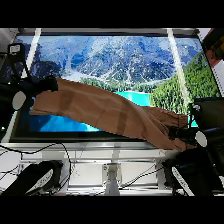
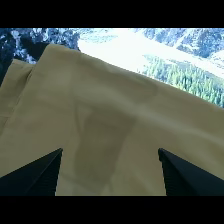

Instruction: Fold the clothes and pants, and hang the long-sleeved shirts on hangers.

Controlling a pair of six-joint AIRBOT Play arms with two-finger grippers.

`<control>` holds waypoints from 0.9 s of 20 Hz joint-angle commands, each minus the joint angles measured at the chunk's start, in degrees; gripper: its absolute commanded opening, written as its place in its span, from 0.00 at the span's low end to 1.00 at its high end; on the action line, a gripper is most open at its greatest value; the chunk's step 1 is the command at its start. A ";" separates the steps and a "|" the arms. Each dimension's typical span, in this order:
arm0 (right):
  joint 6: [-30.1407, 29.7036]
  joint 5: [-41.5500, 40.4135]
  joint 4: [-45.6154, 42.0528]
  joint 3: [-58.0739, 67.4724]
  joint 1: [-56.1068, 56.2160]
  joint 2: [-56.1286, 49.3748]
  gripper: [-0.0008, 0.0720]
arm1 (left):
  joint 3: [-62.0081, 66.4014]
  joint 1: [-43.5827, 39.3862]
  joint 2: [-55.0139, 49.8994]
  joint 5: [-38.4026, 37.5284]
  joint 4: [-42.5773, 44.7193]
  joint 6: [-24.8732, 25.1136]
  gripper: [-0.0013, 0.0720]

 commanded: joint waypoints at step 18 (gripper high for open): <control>-8.81 18.95 8.37 31.08 -27.96 -41.68 0.82 | -8.00 2.67 -1.11 3.87 2.80 0.04 0.96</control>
